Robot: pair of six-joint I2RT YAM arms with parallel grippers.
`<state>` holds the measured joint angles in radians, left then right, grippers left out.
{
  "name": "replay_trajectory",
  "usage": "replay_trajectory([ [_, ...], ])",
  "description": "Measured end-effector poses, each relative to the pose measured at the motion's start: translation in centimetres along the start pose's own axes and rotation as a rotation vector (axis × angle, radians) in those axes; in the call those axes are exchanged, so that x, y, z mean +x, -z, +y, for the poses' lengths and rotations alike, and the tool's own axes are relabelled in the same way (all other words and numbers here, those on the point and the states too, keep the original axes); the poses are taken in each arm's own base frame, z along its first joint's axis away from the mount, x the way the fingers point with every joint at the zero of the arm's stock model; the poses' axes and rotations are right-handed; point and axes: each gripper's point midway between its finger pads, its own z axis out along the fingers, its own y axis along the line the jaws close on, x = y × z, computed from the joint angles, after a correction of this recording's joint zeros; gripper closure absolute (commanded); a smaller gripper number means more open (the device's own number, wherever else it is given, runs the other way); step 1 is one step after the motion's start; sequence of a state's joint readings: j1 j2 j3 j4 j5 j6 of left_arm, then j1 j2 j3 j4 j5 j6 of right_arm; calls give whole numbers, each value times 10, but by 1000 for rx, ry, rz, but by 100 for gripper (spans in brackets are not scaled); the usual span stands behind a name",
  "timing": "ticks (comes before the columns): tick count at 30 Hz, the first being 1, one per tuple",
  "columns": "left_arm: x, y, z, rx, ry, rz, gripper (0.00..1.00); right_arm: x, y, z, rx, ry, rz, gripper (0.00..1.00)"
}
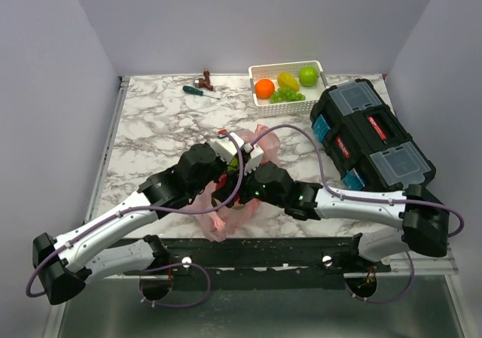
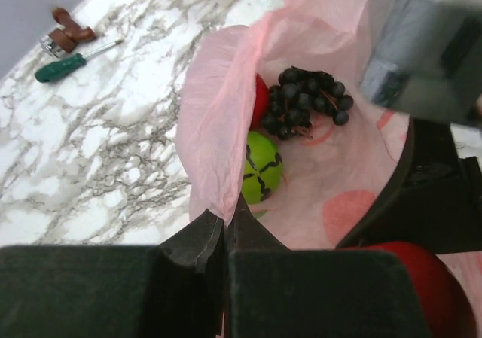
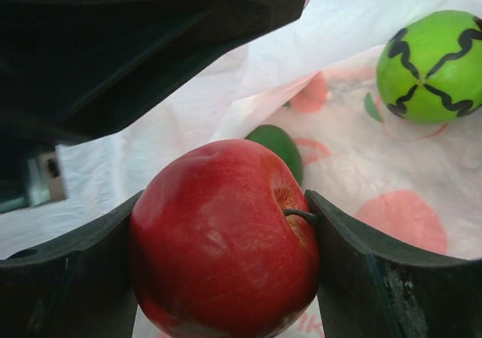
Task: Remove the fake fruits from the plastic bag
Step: Take out the fake fruit from the plastic bag, then place the fake fruit in the bin.
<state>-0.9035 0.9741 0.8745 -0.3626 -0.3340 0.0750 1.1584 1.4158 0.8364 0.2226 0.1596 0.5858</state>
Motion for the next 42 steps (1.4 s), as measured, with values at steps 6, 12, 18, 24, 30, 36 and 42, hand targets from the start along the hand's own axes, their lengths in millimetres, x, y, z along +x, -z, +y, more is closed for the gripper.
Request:
replay_trajectory([
  [6, -12, 13, 14, -47, -17, -97, 100, -18, 27, 20, -43, -72, 19, 84],
  [12, -4, 18, 15, -55, 3, -129, 100, -29, 56, 22, -25, -111, 41, 85],
  [18, 0, 14, 13, -54, 2, -117, 100, -58, 95, 29, -32, -123, -9, 88],
  [24, 3, 9, 12, -54, -6, -95, 100, -108, 131, 40, -39, -100, -130, 92],
  [30, -1, 9, 14, -65, -5, -95, 100, -138, 152, 17, 99, -79, -240, 92],
  [36, -2, 11, 15, -64, -6, -91, 100, -161, 161, -17, 312, -42, -338, 92],
  [42, -2, 11, 15, -64, -6, -91, 100, -205, 152, -22, 459, 28, -412, 92],
])
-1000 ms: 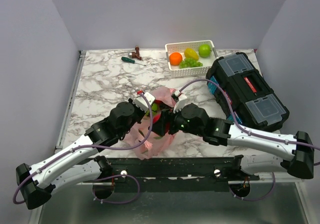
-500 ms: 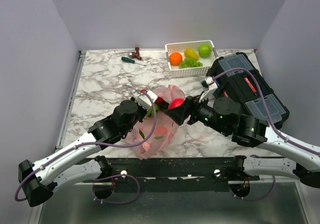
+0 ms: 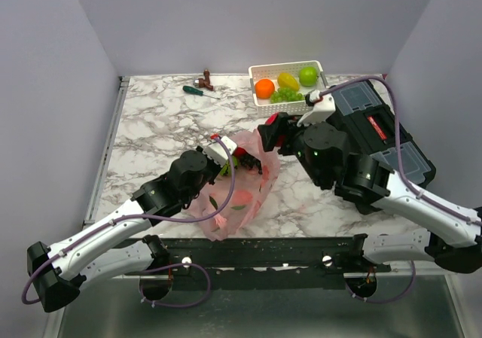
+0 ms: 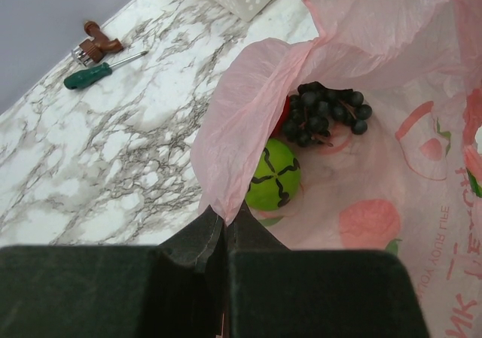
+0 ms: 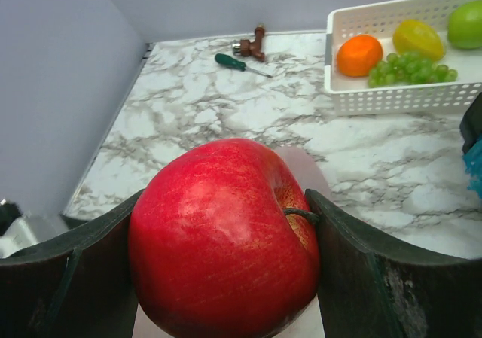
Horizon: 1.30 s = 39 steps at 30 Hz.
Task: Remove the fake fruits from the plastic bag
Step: Place the fake fruit in the bin.
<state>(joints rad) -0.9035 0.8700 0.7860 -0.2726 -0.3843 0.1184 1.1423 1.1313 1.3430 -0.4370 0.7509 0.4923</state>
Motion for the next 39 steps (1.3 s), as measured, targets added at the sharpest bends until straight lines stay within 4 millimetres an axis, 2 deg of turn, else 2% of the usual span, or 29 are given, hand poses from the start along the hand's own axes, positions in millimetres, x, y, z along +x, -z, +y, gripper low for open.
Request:
replay_trajectory([
  [3, -1, 0, 0, 1, 1, -3, 100, -10, -22, -10, 68, 35, -15, 92],
  [9, -2, 1, -1, 11, 1, -2, 100, -25, -81, -69, 235, 38, -8, 94],
  [13, -4, 2, -2, 16, 5, -11, 100, -24, -124, -97, 300, 40, 21, 94],
  [16, -5, 3, -2, 18, 8, -16, 100, -15, -156, -116, 361, 74, 48, 94],
  [23, -6, 3, -5, 38, 13, -18, 100, 21, -229, -157, 473, 169, 134, 90],
  [29, -7, 3, -8, 53, 19, -23, 100, 34, -279, -202, 591, 261, 156, 89],
  [34, -9, 5, -9, 63, 24, -33, 100, 43, -310, -234, 686, 360, 167, 86],
  [39, -10, 6, -10, 72, 29, -39, 100, 55, -328, -266, 775, 465, 196, 83],
])
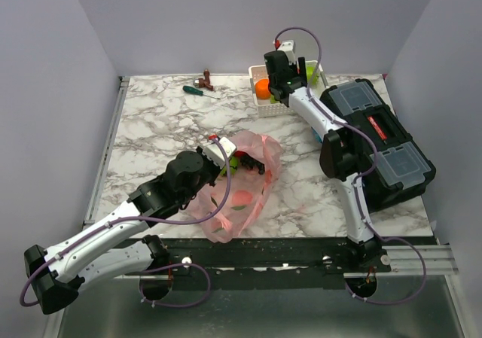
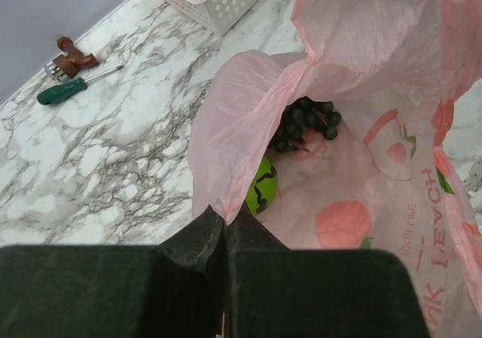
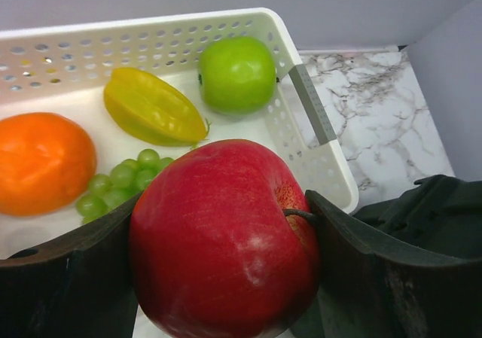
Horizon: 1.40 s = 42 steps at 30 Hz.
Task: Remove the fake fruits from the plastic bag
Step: Place the fake fruit in the bin.
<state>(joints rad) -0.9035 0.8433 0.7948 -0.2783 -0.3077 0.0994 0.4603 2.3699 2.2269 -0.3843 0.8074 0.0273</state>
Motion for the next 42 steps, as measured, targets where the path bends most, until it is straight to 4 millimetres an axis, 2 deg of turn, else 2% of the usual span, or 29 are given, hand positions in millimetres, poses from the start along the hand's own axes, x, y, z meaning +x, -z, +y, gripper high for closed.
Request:
replay_trajectory([
  [10, 0, 0, -3, 16, 9, -2, 100, 33, -44, -17, 126, 154, 37, 63],
  [14, -1, 0, -5, 24, 11, -3, 100, 42, -56, -22, 148, 181, 51, 50],
  [21, -1, 0, -6, 32, 15, -4, 100, 51, -67, -24, 161, 202, 63, 20],
  [25, -1, 0, -7, 33, 17, -5, 100, 54, -69, -23, 161, 216, 66, 15],
  [27, -1, 0, -7, 34, 18, -5, 100, 56, -70, -23, 161, 222, 68, 5],
  [38, -1, 0, -7, 36, 18, -4, 100, 46, -67, -21, 139, 196, 64, 3],
  [42, -1, 0, -7, 35, 19, -5, 100, 42, -54, -16, 87, 183, 83, 3],
])
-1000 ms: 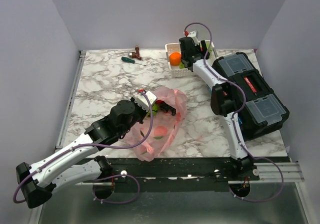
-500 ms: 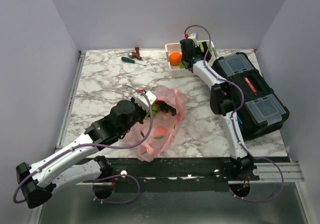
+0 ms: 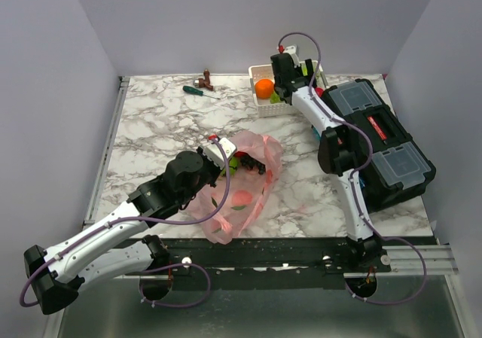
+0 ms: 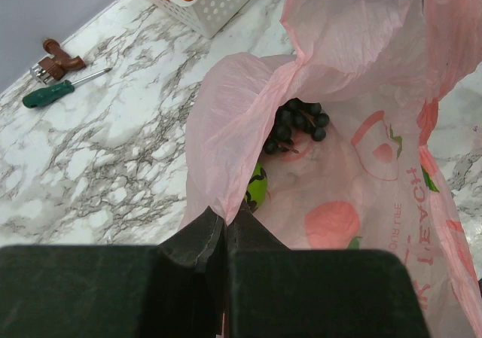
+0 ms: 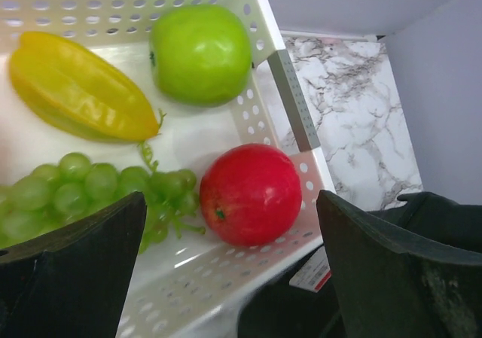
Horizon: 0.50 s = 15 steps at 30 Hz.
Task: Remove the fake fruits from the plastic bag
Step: Place the fake fruit in the bin.
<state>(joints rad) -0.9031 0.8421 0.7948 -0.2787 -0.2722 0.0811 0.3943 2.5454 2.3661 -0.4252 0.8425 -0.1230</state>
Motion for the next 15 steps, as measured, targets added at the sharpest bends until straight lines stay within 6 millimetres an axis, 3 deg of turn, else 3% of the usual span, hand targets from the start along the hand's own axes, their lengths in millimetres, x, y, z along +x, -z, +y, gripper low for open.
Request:
replay_trajectory([
  [4, -1, 1, 0, 0, 1, -3, 100, -21, 40, 0, -85, -53, -12, 5],
  [10, -1, 1, 0, 0, 1, -4, 100, -56, 142, -14, -297, -208, -58, 6],
  [13, -1, 1, 0, -1, 0, -4, 100, -51, 190, -23, -397, -261, -61, 6],
  [15, -1, 1, 0, -1, 0, -4, 100, -34, 212, -28, -455, -285, -38, 6],
])
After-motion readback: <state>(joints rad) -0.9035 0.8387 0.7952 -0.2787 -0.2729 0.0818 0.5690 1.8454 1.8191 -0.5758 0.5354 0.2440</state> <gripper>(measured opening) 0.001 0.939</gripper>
